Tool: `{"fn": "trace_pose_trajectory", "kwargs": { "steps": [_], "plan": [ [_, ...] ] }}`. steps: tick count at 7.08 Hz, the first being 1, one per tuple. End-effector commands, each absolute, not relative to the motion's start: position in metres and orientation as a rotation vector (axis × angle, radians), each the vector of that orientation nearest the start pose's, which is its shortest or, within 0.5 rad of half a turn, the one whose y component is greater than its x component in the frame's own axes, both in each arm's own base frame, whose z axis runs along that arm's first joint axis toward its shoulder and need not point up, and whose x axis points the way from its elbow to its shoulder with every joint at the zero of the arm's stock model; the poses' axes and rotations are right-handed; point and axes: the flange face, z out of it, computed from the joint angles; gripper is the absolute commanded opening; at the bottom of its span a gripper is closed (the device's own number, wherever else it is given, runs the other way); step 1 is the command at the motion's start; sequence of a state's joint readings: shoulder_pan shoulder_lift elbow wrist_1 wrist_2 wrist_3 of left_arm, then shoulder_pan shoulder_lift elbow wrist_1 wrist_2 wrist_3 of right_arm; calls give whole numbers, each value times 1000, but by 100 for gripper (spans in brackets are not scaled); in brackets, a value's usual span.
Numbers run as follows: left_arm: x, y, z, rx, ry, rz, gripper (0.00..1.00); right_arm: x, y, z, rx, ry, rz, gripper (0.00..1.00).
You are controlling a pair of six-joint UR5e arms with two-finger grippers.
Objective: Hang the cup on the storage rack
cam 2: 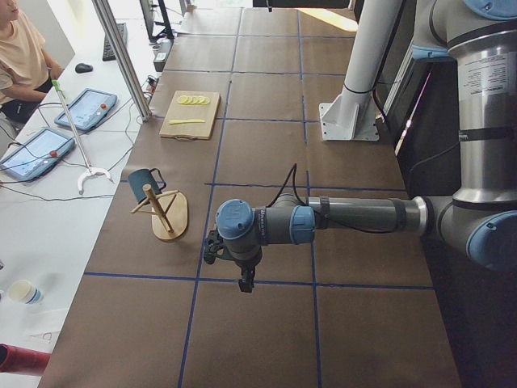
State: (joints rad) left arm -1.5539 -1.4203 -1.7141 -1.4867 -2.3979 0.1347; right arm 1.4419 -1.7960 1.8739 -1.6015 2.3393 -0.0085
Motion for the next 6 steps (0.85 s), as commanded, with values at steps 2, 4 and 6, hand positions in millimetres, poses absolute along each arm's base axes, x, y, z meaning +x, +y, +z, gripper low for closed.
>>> {"fn": "trace_pose_trajectory", "kwargs": {
  "steps": [2,4,6],
  "plan": [
    [-58,-424,654,7,833,111,100,12,-405,612,-2,-769,-144,100],
    [-57,-426,657,9,831,115,100,12,-405,613,-2,-769,-144,100],
    [-58,-425,656,12,831,117,100,12,-406,614,-3,-767,-144,100]
  ]
}}
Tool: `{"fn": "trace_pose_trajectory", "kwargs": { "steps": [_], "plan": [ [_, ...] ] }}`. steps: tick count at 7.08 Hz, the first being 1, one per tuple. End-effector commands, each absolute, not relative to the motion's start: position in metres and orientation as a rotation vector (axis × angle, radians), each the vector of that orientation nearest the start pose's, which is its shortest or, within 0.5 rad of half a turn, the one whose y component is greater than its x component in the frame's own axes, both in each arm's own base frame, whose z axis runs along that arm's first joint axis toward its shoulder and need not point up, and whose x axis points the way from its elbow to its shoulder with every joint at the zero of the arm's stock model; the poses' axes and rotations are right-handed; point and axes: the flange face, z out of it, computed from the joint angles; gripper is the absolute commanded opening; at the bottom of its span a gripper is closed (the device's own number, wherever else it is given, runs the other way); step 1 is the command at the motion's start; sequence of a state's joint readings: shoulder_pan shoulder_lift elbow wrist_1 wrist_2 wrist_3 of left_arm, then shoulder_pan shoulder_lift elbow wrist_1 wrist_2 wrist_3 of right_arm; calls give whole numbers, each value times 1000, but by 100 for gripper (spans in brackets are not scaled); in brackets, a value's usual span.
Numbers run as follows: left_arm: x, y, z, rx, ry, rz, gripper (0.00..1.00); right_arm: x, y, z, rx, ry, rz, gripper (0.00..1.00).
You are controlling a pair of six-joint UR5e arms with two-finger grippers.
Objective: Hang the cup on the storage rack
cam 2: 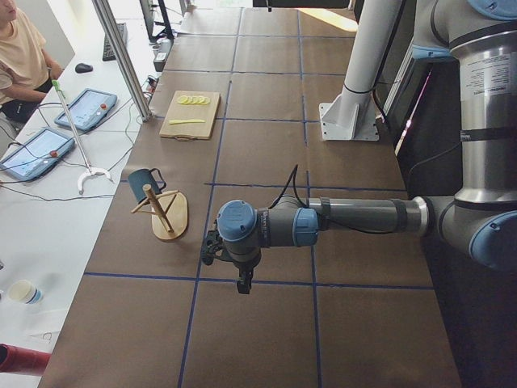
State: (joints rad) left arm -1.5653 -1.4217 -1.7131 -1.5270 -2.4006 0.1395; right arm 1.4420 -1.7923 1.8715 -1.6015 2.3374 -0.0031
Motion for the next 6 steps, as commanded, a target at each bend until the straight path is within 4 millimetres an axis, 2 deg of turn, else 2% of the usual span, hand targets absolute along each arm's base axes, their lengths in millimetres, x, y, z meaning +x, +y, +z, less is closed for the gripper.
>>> {"fn": "trace_pose_trajectory", "kwargs": {
  "steps": [1,6],
  "plan": [
    [-58,-424,659,8,832,116,100,12,-406,613,-2,-769,-144,100],
    [-58,-416,668,-15,831,105,100,12,-406,616,-10,-770,-140,100]
  ]
}}
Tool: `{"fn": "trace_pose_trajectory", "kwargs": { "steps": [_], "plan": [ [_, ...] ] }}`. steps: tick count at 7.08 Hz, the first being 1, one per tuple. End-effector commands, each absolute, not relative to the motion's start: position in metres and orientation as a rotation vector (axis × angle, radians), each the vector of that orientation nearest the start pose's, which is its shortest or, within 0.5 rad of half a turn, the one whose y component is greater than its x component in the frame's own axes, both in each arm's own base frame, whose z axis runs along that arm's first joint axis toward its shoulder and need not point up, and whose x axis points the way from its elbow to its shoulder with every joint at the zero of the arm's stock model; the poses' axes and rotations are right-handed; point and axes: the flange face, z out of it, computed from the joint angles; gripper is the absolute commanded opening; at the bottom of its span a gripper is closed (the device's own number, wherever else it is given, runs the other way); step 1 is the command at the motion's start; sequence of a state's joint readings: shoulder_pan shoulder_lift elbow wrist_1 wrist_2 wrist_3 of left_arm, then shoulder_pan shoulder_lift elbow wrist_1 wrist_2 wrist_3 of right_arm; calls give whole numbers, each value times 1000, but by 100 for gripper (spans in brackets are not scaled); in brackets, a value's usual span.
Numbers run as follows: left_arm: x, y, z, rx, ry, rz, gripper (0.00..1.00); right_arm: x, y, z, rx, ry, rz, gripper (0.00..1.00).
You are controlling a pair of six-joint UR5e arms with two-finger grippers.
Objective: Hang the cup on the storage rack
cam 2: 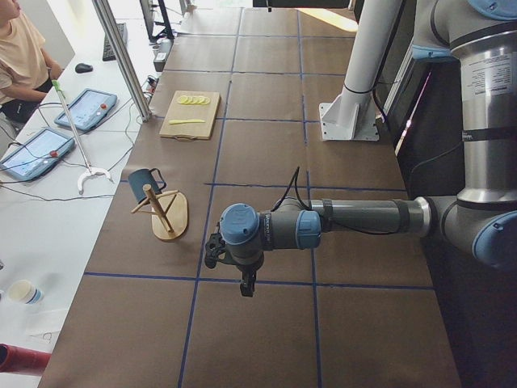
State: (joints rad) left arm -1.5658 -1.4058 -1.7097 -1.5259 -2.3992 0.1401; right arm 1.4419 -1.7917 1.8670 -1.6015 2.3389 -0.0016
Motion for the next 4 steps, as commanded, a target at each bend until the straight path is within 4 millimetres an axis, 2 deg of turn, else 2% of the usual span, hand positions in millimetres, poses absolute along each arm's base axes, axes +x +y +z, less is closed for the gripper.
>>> {"fn": "trace_pose_trajectory", "kwargs": {
  "steps": [1,2,3,4],
  "plan": [
    [-57,-416,668,-18,831,104,100,12,-406,616,-10,-770,-140,100],
    [-57,-415,673,-28,832,100,100,12,-405,618,-12,-770,-139,100],
    [-57,-400,685,-53,834,88,100,11,-405,621,-18,-771,-139,100],
    [-57,-398,686,-56,835,87,100,11,-405,623,-20,-771,-142,100]
  ]
}}
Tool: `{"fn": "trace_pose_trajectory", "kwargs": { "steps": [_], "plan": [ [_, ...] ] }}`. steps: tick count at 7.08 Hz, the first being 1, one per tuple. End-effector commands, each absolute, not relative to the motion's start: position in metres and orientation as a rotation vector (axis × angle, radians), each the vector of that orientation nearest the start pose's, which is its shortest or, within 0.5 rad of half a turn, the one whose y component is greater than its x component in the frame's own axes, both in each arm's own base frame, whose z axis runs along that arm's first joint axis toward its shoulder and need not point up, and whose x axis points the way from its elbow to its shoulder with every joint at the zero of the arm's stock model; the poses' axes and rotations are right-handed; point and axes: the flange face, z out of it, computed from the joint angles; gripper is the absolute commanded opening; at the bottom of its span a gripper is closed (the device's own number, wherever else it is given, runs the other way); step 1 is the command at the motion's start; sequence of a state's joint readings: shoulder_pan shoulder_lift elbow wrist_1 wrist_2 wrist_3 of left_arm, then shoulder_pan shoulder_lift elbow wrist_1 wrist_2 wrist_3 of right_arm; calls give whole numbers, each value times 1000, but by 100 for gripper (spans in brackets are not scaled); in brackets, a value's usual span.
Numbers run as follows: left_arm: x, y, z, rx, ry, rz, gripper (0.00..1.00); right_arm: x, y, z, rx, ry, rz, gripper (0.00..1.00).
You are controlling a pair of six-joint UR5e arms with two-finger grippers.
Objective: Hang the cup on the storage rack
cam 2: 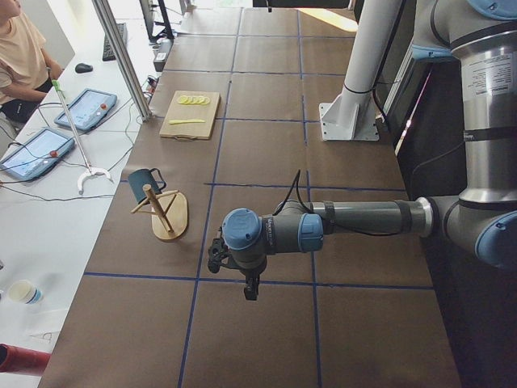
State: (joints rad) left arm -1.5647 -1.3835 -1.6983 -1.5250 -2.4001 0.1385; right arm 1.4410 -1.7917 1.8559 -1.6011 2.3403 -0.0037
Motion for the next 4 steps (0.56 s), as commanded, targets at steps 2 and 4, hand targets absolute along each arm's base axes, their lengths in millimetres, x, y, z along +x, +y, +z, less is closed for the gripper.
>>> {"fn": "trace_pose_trajectory", "kwargs": {
  "steps": [2,4],
  "plan": [
    [-57,-396,689,-64,833,84,100,10,-406,628,-31,-769,-141,100],
    [-58,-385,696,-81,834,76,100,10,-406,640,-52,-766,-134,100]
  ]
}}
